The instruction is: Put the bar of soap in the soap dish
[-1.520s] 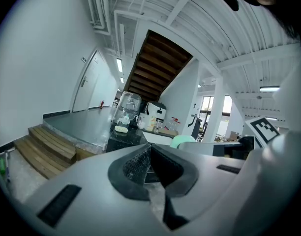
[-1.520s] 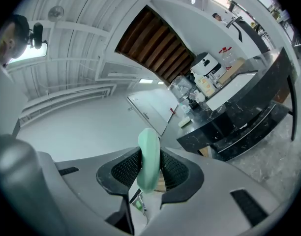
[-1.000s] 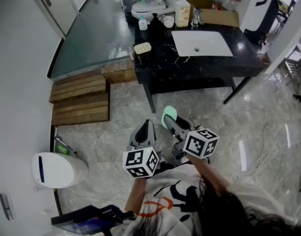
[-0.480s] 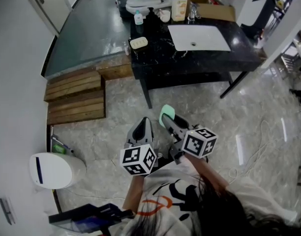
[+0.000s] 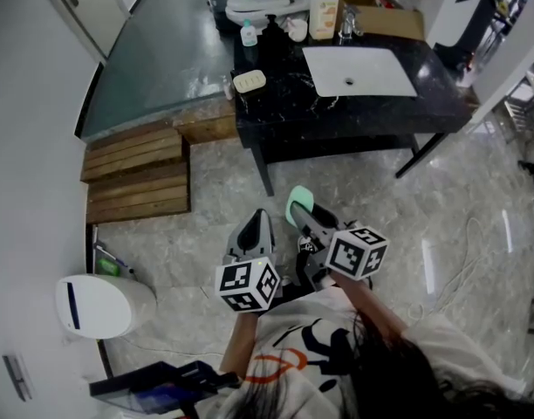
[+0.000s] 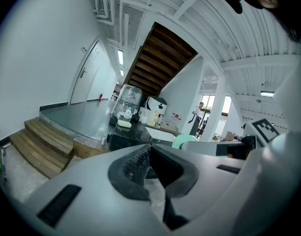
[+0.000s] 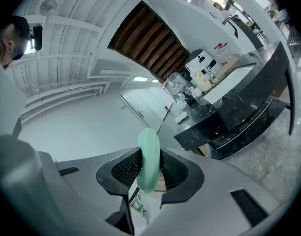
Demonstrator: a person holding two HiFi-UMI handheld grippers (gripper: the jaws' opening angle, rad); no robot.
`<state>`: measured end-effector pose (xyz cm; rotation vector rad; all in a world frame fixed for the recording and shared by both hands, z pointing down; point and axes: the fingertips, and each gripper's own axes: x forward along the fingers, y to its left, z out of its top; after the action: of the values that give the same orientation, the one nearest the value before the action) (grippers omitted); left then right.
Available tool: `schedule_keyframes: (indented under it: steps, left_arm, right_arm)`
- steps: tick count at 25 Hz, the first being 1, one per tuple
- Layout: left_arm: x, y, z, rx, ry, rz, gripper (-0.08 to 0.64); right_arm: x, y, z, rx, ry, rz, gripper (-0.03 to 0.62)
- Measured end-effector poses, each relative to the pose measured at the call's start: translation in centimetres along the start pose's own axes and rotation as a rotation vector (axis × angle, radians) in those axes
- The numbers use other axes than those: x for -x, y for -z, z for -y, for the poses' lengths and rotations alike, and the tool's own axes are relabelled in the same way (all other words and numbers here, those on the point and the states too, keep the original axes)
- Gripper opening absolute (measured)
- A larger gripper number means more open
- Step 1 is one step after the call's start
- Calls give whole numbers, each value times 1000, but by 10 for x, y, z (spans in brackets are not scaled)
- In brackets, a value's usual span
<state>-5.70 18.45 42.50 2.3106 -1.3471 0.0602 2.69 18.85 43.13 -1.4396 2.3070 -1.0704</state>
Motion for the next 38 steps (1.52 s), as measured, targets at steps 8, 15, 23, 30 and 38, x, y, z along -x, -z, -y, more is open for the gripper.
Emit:
schedule_keyframes:
  steps: [8,15,23,30,38]
  left_arm:
    - [-45,-14,-5,1,-14,-7,2]
    - [-85,-31,-12,11,-40,2,2]
    - [-123,-43,-16,14,-70,-7,2]
    - [-153,-50,-13,9,-89,-9,2]
    - [-179,-49,-6,20,-101,-10,2]
  right_arm:
    - [-32,-30,21,6,-13,-23,121]
    - [-64,-58,40,8,-34,-43,121]
    - [-93,-79,61,-8,-60,-72,122]
    - [-111,-98,82,-16,-76,-90,121]
    - [-125,-114,105,-23,-85,-108,121]
